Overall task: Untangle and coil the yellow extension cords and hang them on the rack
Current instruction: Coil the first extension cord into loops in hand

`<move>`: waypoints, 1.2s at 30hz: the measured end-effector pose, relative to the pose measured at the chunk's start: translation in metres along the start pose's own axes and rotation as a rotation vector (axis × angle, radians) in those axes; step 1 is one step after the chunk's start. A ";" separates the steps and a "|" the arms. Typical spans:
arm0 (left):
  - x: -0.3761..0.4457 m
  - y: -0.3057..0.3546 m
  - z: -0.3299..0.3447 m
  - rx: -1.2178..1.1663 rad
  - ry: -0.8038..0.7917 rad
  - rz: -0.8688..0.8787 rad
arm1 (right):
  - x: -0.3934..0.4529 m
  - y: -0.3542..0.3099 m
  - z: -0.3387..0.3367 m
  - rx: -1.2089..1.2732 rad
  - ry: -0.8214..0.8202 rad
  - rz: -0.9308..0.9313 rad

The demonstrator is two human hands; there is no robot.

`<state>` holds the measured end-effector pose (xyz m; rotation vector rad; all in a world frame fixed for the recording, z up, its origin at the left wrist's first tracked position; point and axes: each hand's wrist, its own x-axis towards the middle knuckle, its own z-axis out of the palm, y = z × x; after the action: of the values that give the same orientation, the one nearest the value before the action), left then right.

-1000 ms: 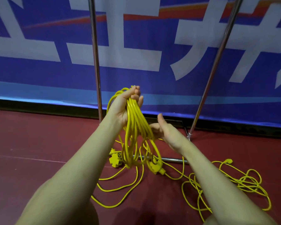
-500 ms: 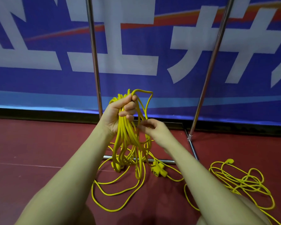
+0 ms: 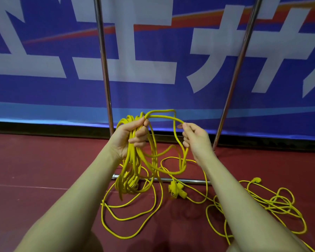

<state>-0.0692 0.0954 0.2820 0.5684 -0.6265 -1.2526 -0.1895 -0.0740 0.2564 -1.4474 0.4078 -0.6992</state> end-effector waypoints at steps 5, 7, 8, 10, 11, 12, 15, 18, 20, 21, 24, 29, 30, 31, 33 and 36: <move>0.004 0.000 -0.010 -0.127 -0.140 -0.021 | 0.003 0.011 -0.008 -0.171 0.046 -0.042; 0.005 0.000 -0.010 -0.126 -0.191 -0.019 | 0.002 0.010 -0.007 -0.097 0.004 0.056; 0.005 0.000 -0.007 -0.107 -0.171 -0.026 | 0.003 0.010 -0.009 -0.112 0.019 0.066; 0.002 0.000 0.002 0.061 0.053 0.052 | 0.007 0.013 -0.015 -0.209 0.077 -0.015; 0.000 -0.001 0.005 0.147 0.161 0.094 | 0.008 0.015 -0.018 -0.271 0.096 -0.068; -0.003 -0.001 0.009 0.197 0.214 0.104 | 0.008 0.017 -0.021 -0.314 0.109 -0.110; -0.003 -0.001 0.006 0.201 0.110 0.014 | 0.006 0.026 -0.024 -0.272 0.157 -0.131; 0.000 0.002 -0.007 -0.009 -0.142 -0.092 | 0.007 0.027 -0.025 -0.304 0.237 -0.167; 0.000 0.003 -0.010 -0.111 -0.192 -0.059 | 0.012 0.026 -0.027 -0.307 0.297 -0.171; -0.002 0.005 -0.012 -0.102 -0.186 -0.038 | 0.014 0.026 -0.028 -0.272 0.311 -0.180; -0.006 0.004 -0.016 -0.071 -0.209 0.007 | 0.013 0.026 -0.025 -0.252 0.282 -0.234; -0.010 0.004 -0.011 -0.058 -0.107 -0.019 | 0.013 0.029 -0.029 -0.330 0.287 -0.343; -0.010 0.002 -0.008 -0.057 -0.101 -0.028 | 0.014 0.030 -0.029 -0.322 0.288 -0.333; -0.010 0.001 -0.003 -0.037 -0.093 -0.023 | 0.015 0.032 -0.029 -0.315 0.299 -0.306; -0.010 0.001 -0.004 -0.057 -0.099 -0.037 | 0.017 0.040 -0.027 -0.281 0.345 -0.246; -0.010 0.001 -0.001 -0.056 -0.088 -0.028 | 0.021 0.049 -0.021 -0.206 0.447 -0.172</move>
<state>-0.0701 0.1058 0.2810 0.4791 -0.6569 -1.3229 -0.1790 -0.1048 0.2094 -1.5280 0.7225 -1.1539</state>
